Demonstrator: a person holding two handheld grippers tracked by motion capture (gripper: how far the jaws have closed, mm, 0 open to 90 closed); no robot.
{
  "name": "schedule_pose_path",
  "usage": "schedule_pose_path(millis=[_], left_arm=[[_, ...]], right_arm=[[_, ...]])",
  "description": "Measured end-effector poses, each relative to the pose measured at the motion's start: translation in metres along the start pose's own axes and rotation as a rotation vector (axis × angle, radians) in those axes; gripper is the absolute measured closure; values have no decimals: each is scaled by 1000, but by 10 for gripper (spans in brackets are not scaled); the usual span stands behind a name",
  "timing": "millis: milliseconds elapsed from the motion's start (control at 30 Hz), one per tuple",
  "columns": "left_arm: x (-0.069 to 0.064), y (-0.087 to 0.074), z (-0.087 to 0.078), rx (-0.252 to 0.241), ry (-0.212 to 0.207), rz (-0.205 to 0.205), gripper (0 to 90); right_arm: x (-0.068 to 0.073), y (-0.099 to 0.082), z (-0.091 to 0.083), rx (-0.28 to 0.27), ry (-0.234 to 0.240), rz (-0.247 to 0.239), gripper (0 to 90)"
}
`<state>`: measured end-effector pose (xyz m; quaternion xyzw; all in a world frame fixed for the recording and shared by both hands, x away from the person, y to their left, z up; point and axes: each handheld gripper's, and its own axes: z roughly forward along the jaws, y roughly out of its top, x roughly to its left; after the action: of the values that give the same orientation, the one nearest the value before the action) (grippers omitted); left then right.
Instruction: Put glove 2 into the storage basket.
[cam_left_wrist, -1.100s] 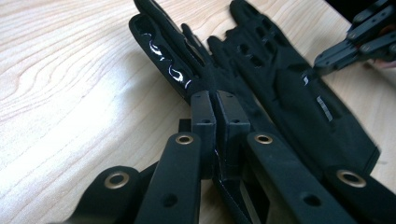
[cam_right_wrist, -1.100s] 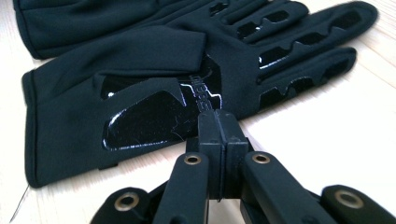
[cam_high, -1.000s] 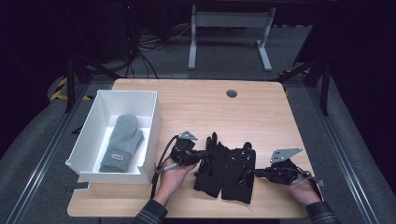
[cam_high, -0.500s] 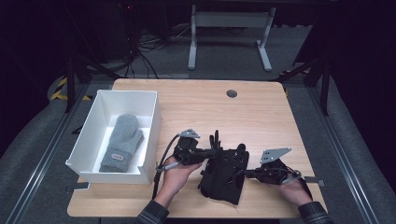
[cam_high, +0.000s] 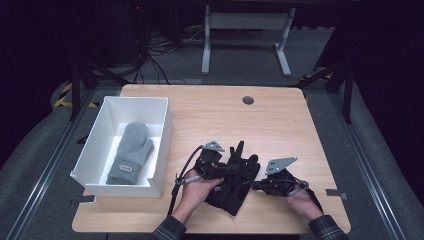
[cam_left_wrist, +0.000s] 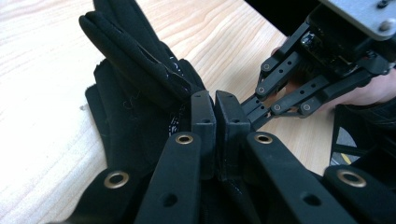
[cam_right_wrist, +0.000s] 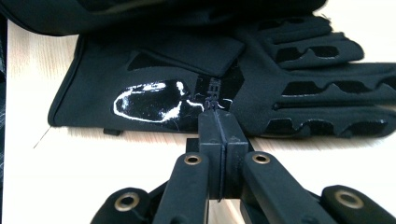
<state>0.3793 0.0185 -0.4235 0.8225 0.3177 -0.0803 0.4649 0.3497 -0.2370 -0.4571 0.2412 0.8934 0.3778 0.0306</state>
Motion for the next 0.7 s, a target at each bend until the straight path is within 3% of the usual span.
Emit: schedule_pose_path(millis=[400, 567, 667, 700], left_arm=[[0, -7, 15, 64, -9, 6, 864], [0, -8, 15, 46, -42, 4, 792], [-4, -8, 13, 49, -52, 22, 791], [-5, -9, 14, 53, -56, 29, 851]], right_arm=[[7, 12, 15, 4, 0, -22, 900], [7, 11, 13, 0, -3, -25, 900], [0, 9, -1, -22, -33, -20, 900], [-8, 4, -14, -52, -59, 17, 900]])
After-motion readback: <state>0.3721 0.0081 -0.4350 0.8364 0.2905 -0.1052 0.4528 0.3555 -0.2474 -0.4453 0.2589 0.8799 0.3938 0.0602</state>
